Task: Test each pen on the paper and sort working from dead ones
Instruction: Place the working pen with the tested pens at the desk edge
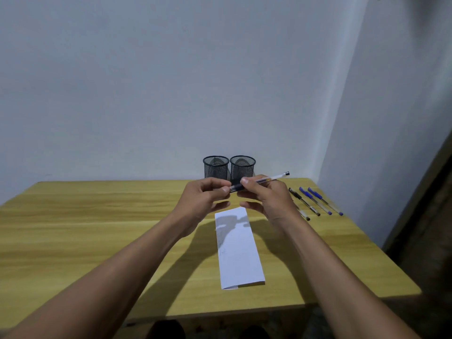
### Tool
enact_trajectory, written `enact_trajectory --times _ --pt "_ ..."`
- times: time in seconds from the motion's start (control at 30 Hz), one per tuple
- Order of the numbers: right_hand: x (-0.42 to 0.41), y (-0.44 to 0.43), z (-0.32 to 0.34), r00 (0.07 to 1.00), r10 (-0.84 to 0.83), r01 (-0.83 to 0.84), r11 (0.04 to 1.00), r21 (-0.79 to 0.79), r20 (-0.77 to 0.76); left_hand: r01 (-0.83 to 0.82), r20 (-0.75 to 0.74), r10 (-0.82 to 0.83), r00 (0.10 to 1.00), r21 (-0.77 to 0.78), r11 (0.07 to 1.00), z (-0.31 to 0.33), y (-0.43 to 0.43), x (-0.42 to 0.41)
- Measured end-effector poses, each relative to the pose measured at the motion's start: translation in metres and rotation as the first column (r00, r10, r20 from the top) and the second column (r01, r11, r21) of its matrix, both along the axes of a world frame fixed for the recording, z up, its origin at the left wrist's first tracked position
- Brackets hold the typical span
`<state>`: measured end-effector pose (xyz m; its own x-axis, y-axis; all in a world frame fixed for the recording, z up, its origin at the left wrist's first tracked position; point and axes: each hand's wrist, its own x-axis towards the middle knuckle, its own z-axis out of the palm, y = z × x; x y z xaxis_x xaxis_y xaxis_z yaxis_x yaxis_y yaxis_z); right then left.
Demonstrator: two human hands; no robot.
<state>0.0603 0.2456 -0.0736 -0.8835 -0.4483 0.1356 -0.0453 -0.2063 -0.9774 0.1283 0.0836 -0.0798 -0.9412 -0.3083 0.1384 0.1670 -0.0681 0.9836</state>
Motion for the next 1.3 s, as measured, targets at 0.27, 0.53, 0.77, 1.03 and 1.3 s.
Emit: enact_trajectory --times 0.27,0.53,0.77,1.03,1.3 --pt "-0.009 0.028 0.012 0.996 -0.051 0.057 0.994 0.09 -0.067 -0.064 -0.002 0.064 0.998 -0.08 0.995 0.004 -0.009 -0.004" --pt "-0.018 0.039 0.017 0.901 0.015 0.207 0.863 0.461 -0.434 -0.08 -0.022 0.078 0.997 -0.178 0.981 0.001 -0.005 -0.011" --pt "-0.019 0.046 0.025 0.815 0.09 0.343 0.721 0.602 -0.573 -0.045 -0.052 0.034 0.998 -0.225 0.973 0.011 0.007 -0.02" --pt "-0.05 0.087 0.013 0.801 -0.077 0.536 0.534 0.654 -0.594 -0.006 0.026 0.04 0.999 -0.767 0.641 0.01 0.028 -0.077" --pt "-0.097 0.085 -0.041 0.819 -0.094 0.566 0.295 0.77 -0.566 0.332 0.346 0.013 0.938 -0.911 0.246 -0.015 0.061 -0.158"
